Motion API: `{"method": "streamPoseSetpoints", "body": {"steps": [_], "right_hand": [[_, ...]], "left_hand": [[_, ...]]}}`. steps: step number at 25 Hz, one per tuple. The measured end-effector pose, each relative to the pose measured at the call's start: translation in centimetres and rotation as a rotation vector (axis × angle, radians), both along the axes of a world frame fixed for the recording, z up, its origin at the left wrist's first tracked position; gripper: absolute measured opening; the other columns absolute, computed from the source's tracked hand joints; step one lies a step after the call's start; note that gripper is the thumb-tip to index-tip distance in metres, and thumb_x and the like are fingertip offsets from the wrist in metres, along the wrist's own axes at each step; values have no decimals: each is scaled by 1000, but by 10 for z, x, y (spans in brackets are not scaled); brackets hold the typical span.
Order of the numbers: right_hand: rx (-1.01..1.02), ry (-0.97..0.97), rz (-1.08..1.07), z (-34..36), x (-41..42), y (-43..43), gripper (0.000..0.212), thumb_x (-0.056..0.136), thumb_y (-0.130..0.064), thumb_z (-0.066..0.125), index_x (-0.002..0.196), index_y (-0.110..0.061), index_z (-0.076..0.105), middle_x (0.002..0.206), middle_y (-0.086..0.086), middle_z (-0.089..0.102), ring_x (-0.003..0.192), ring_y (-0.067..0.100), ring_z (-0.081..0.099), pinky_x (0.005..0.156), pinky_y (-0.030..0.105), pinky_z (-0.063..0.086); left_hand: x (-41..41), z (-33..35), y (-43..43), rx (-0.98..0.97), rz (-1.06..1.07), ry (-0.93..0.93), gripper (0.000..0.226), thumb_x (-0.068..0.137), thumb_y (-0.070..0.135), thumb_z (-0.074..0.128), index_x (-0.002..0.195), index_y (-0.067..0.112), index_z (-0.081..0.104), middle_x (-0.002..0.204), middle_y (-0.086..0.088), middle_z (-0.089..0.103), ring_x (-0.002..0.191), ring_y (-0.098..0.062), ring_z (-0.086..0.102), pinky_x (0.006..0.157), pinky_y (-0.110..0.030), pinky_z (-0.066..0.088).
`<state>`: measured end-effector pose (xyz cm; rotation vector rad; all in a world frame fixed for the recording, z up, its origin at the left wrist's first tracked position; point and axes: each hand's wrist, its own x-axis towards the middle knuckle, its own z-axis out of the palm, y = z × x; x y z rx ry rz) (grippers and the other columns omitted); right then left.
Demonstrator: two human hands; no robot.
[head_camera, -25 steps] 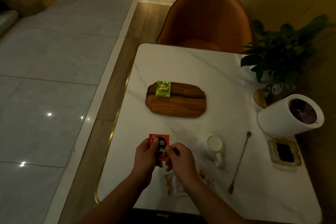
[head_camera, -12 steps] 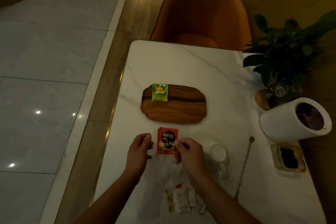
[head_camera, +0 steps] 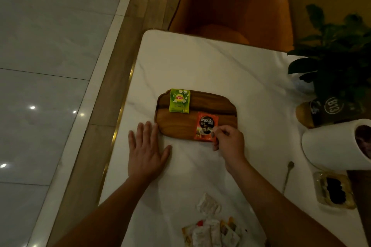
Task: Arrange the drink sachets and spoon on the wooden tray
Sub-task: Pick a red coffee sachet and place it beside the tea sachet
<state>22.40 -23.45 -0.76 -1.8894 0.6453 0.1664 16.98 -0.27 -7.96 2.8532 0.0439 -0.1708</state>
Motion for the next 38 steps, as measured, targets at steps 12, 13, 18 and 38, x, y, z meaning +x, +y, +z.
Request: {"method": "streamPoseSetpoints", "body": {"steps": [12,13,18,38], "right_hand": [[-160,25,21,-24,80,5,21,94,-22,59,76,-16,68,69,2,69,42,12,58,39,24,46],[-194,20,35,-25,84,7,22,94,-23,59,75,-17,68,69,1,69,42,13,60,40,24,46],[-273,27,74,-26,94,11,21,94,-28,60,76,-20,69,67,-4,70,37,11,61,42,23,42],[-218,10,48,-31,100,16,20,92,-30,64,77,-18,69,65,-2,71,43,17,66,57,38,62]], "left_hand": [[2,-4,2,-43,35,-53,75,94,57,34,155,13,34,162,-16,35,154,-33,22,124,-57,18],[2,-4,2,-44,37,-55,75,95,57,34,155,13,34,163,-16,35,154,-33,22,124,-57,17],[2,-7,2,-46,43,-75,72,95,54,37,154,14,35,162,-15,36,154,-31,23,124,-55,16],[3,-4,2,-56,50,-85,70,94,52,39,153,15,37,160,-14,39,153,-32,25,124,-55,17]]}}
